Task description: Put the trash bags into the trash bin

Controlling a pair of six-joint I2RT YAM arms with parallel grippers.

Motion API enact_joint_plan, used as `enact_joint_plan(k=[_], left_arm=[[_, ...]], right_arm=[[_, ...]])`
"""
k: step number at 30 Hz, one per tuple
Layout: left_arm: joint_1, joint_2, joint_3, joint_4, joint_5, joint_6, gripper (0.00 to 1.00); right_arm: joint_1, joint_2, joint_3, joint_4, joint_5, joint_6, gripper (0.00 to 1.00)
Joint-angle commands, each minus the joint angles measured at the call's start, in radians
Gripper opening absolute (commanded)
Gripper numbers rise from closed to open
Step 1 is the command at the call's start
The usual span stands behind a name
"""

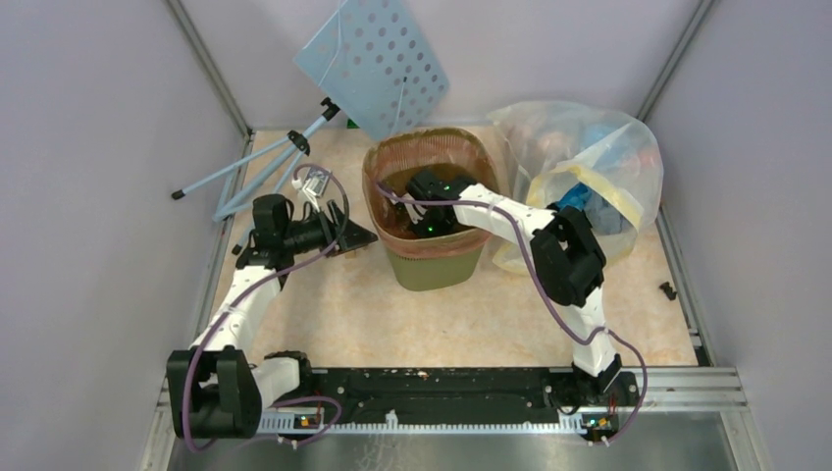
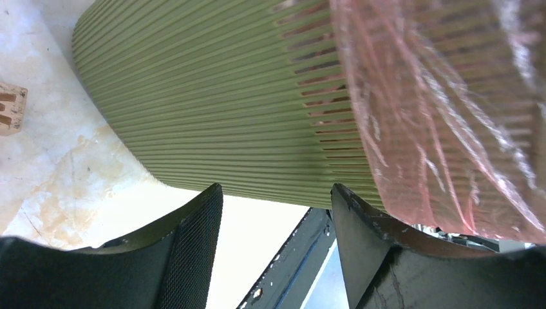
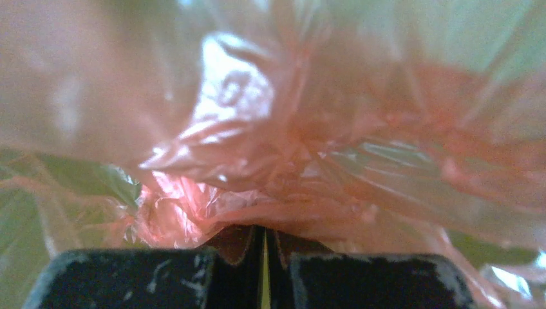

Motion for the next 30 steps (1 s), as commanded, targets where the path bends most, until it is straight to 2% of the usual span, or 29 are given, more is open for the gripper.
enact_joint_plan(k=[1, 7, 15, 24, 28, 30], left_arm=[[-0.002, -0.038, 0.061, -0.024, -0.010, 0.044, 0.69], [-0.002, -0.048, 0.077, -0.041, -0.024, 0.058, 0.70], [-0.002, -0.045, 0.104, -0.066, -0.015, 0.058, 0.70], [-0.003, -0.090, 0.106, -0.153, -0.011, 0.116, 0.72], [-0.002, -0.125, 0.117, -0.208, -0.030, 0.155, 0.73], [-0.002, -0.145, 0.111, -0.217, -0.015, 0.168, 0.78]], right_arm=[[-0.005, -0.005, 0.092, -0.043, 0.015, -0.007, 0.00], [-0.003, -0.042, 0.168, -0.085, 0.017, 0.015, 0.00], [-0.002, -0.125, 0.179, -0.091, 0.007, 0.035, 0.00], [-0.003, -0.210, 0.400, -0.149, 0.066, 0.069, 0.01], [-0.003, -0.275, 0.448, -0.112, 0.112, 0.072, 0.08], [-0.003, -0.339, 0.416, -0.061, 0.130, 0.068, 0.17]])
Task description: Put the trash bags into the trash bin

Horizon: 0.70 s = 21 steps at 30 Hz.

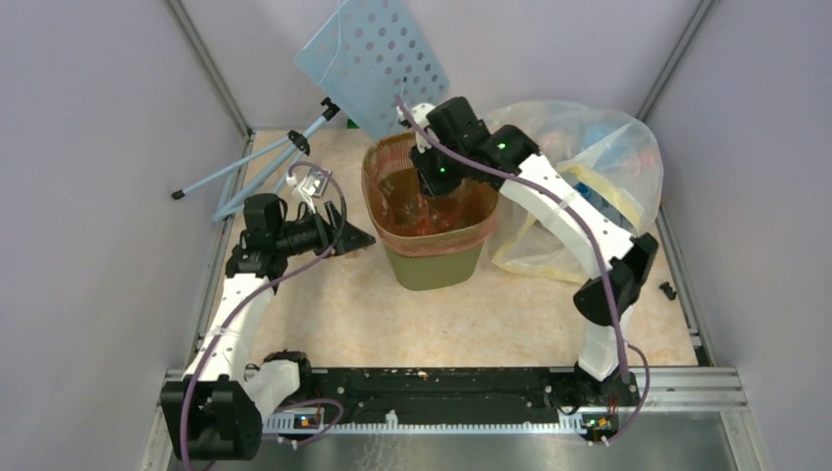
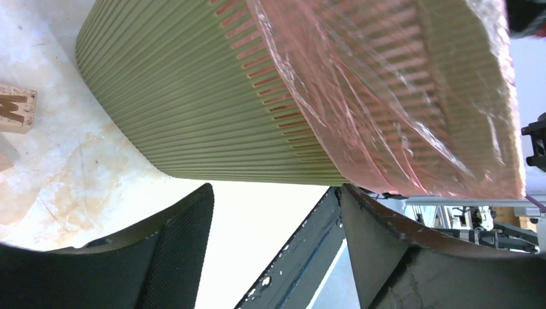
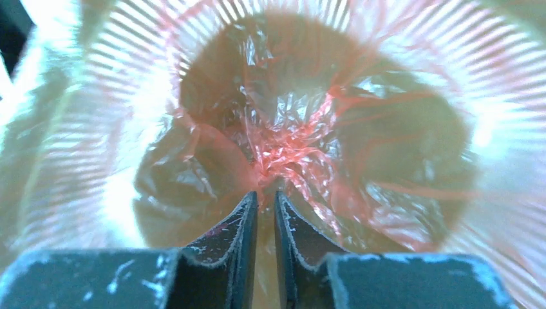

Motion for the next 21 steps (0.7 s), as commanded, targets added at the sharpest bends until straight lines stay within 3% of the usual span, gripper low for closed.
enact_joint_plan(k=[1, 7, 8, 13, 16, 21], left_arm=[[-0.003, -0.062, 0.029, -0.038, 0.017, 0.060, 0.82], [-0.003, -0.130, -0.023, -0.024, 0.036, 0.064, 0.99], [-0.002, -0.139, -0.028, -0.022, 0.037, 0.064, 0.99], [-0.003, -0.167, -0.041, 0.005, 0.051, 0.046, 0.99], [-0.040, -0.197, -0.062, 0.038, 0.043, 0.027, 0.99], [-0.164, -0.270, -0.089, 0.072, -0.101, 0.021, 0.99]], right_arm=[[-0.003, -0.182, -0.004, 0.096, 0.068, 0.005, 0.26], [-0.003, -0.471, -0.253, 0.290, 0.092, -0.035, 0.79], [-0.003, -0.510, -0.285, 0.312, 0.095, -0.041, 0.83], [-0.003, -0.685, -0.466, 0.378, 0.104, -0.048, 0.85], [-0.003, -0.842, -0.674, 0.467, 0.086, -0.034, 0.85], [-0.003, -1.047, -0.974, 0.589, 0.028, 0.017, 0.86]])
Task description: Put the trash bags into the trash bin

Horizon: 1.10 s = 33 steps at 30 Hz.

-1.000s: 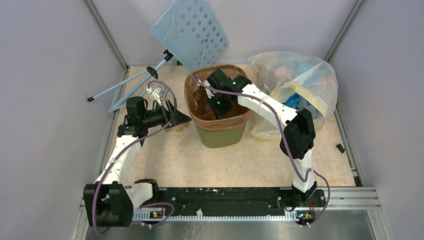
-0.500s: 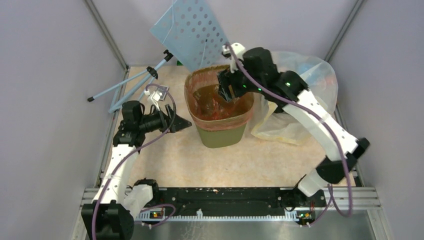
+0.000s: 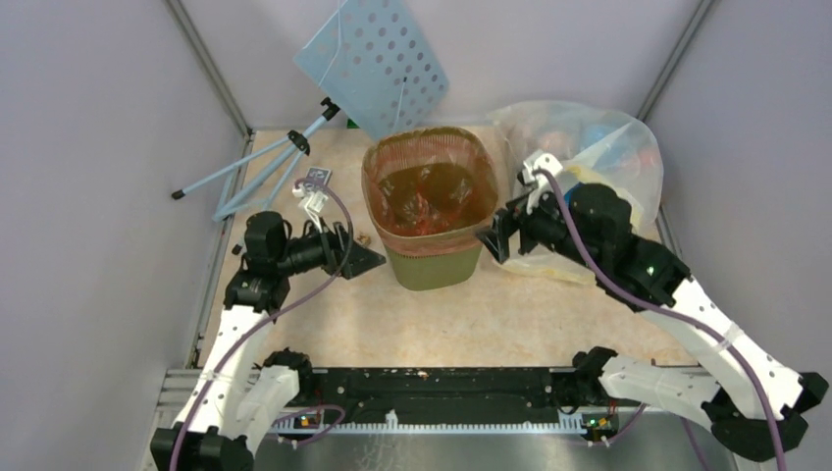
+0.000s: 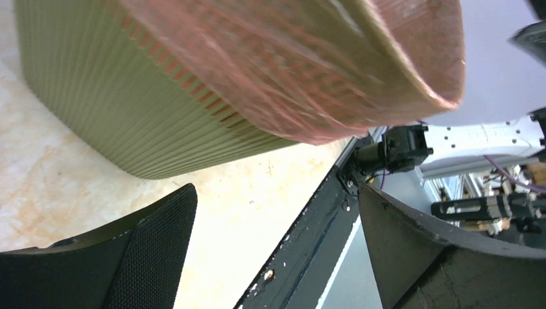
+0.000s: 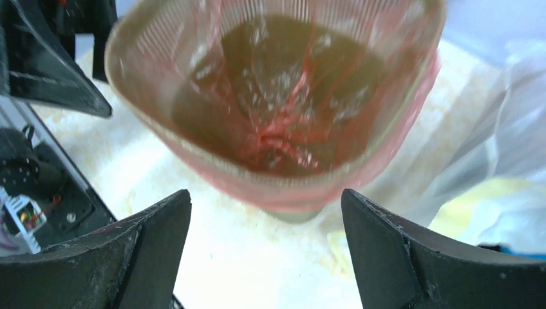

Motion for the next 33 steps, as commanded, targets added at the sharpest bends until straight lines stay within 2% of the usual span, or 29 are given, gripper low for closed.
enact_joint_plan(k=[1, 6, 9, 15, 19, 23, 25, 28, 30, 33], left_arm=[[-0.121, -0.069, -0.029, 0.096, -0.129, -0.005, 0.99], [-0.271, -0.106, -0.114, 0.157, -0.279, 0.008, 0.99], [-0.334, -0.142, -0.212, 0.299, -0.331, 0.002, 0.99], [-0.436, -0.152, -0.342, 0.512, -0.526, 0.030, 0.99], [-0.453, -0.081, -0.423, 0.717, -0.571, 0.034, 0.99], [-0.453, 0.042, -0.437, 0.922, -0.640, 0.070, 0.97], [-0.452, 0.143, -0.419, 0.995, -0.690, 0.067, 0.91], [-0.451, 0.281, -0.379, 1.136, -0.669, 0.100, 0.86], [-0.451, 0.364, -0.317, 1.141, -0.681, 0.124, 0.88], [-0.435, 0.476, -0.214, 1.113, -0.677, 0.145, 0.92]], right_arm=[[-0.003, -0.138, -0.193, 0.155, -0.037, 0.052, 0.86], [-0.003, -0.284, -0.470, 0.341, -0.059, 0.133, 0.86], [-0.003, -0.327, -0.609, 0.462, -0.086, 0.169, 0.86], [-0.003, -0.297, -0.803, 0.705, -0.060, 0.141, 0.86], [-0.003, -0.230, -0.907, 0.947, -0.036, 0.110, 0.87], [-0.005, -0.047, -0.907, 1.159, -0.008, 0.075, 0.87], [-0.017, 0.053, -0.871, 1.248, -0.007, 0.058, 0.87], [-0.096, 0.210, -0.774, 1.311, -0.062, 0.120, 0.86], [-0.162, 0.296, -0.702, 1.323, -0.099, 0.177, 0.86], [-0.182, 0.361, -0.636, 1.306, -0.065, 0.182, 0.86]])
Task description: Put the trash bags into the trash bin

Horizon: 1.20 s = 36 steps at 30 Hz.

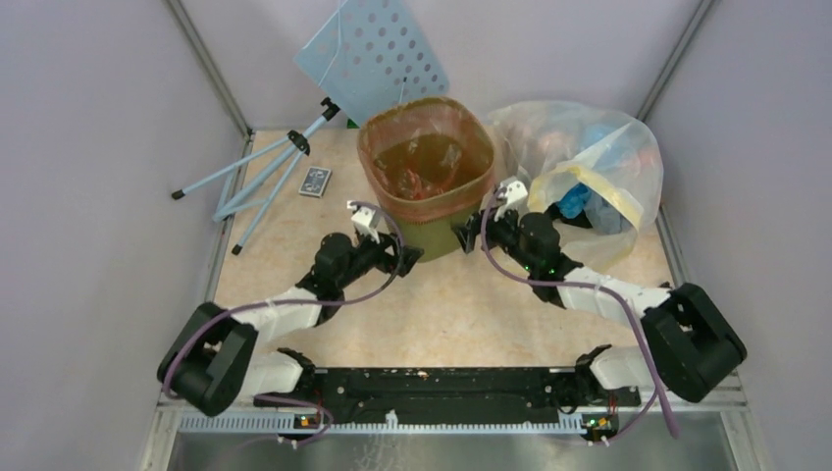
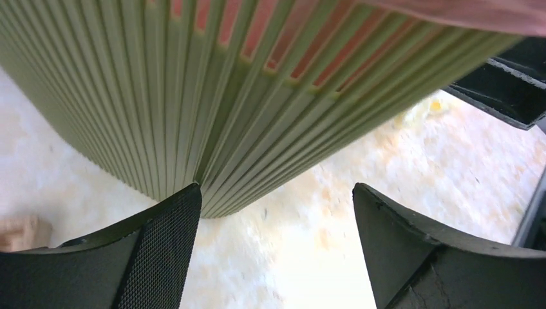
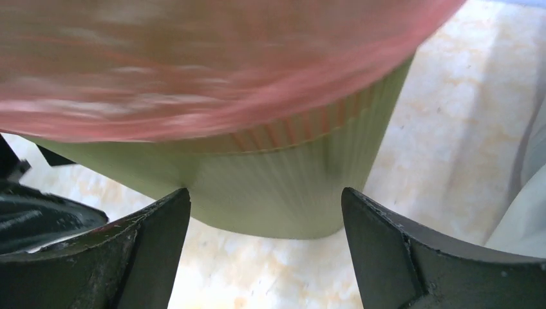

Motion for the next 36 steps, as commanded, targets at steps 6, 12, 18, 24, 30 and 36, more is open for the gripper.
enact_joint_plan(k=[6, 12, 18, 24, 30, 36], left_arm=[[0.019, 0.067, 0.168, 0.068, -0.010, 0.057, 0.99], [0.019, -0.190, 0.042, -0.104, -0.132, 0.045, 0.99], [0.019, -0.443, -0.094, -0.205, -0.252, -0.002, 0.99], [0.019, -0.562, -0.154, -0.277, -0.388, -0.002, 0.99], [0.019, -0.510, -0.131, -0.338, -0.472, -0.011, 0.99], [0.019, -0.461, -0.153, -0.251, -0.614, 0.000, 0.99]], right_arm=[[-0.036, -0.081, 0.028, 0.086, 0.034, 0.016, 0.87], [-0.038, -0.337, -0.093, -0.105, 0.156, -0.034, 0.91], [-0.038, -0.616, -0.235, -0.214, 0.118, -0.039, 0.91], [-0.036, -0.837, -0.382, -0.284, 0.219, 0.052, 0.89], [-0.049, -0.879, -0.377, -0.356, 0.582, 0.084, 0.92], [-0.313, -0.642, -0.338, -0.253, 0.507, 0.164, 0.94]])
